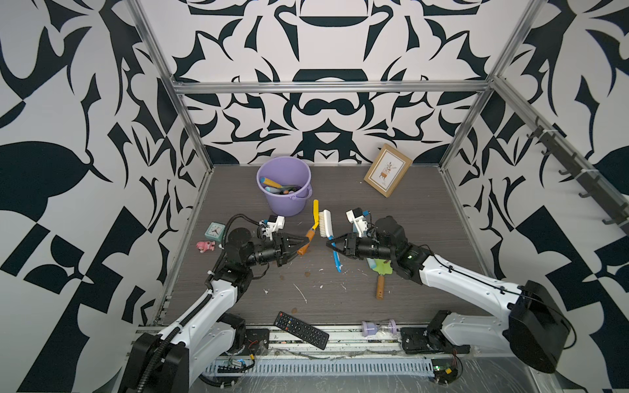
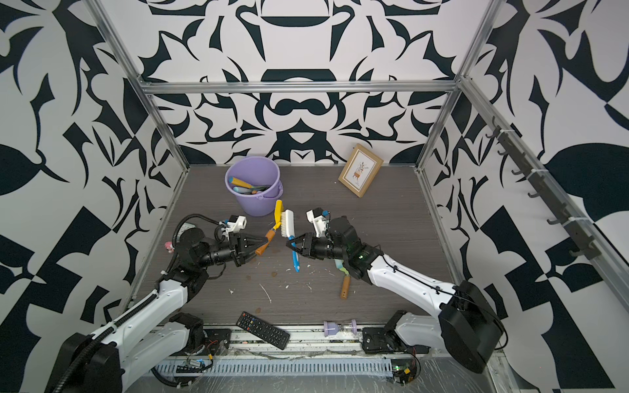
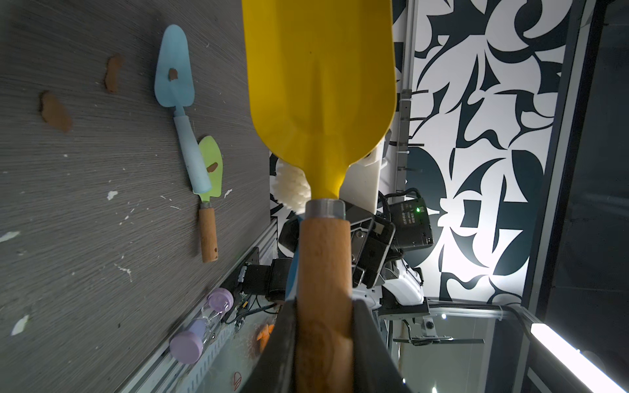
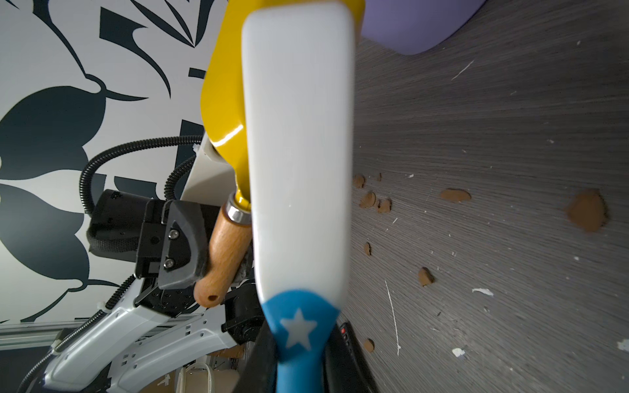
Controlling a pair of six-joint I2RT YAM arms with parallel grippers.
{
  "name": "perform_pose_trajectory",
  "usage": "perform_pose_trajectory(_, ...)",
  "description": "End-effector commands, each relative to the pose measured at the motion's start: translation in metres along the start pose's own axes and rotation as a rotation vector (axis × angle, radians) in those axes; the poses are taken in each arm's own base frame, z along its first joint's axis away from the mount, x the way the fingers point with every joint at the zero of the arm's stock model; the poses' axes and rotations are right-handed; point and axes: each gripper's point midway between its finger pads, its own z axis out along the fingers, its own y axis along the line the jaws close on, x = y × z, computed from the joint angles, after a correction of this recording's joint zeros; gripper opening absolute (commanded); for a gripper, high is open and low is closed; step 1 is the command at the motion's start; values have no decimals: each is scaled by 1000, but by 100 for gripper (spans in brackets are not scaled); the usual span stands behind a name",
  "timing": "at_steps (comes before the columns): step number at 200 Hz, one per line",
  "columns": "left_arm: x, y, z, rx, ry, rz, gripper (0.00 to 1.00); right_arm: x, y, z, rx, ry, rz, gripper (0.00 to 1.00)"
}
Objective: Brush the soil off the hand trowel and place it into the bucket
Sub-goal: Brush off the soil from the hand trowel.
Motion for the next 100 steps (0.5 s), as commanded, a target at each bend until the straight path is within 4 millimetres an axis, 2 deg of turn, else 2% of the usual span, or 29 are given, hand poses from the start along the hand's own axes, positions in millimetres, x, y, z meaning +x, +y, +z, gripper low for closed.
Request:
perform_pose_trajectory(1, 3, -10, -3, 40, -2, 42, 0, -18, 33, -6, -80, -74, -66, 0)
perform_pose_trajectory(51, 2, -9, -4, 73, -21, 32, 0, -31, 59, -27, -61, -132, -151, 0)
perform_pose_trajectory(78, 1, -8, -4, 113, -27, 17, 0, -32, 63, -17, -104, -117, -144, 0)
perform_pose_trajectory(100, -1, -6, -7, 148, -50, 0, 0, -32, 55, -7, -105, -109, -118, 0)
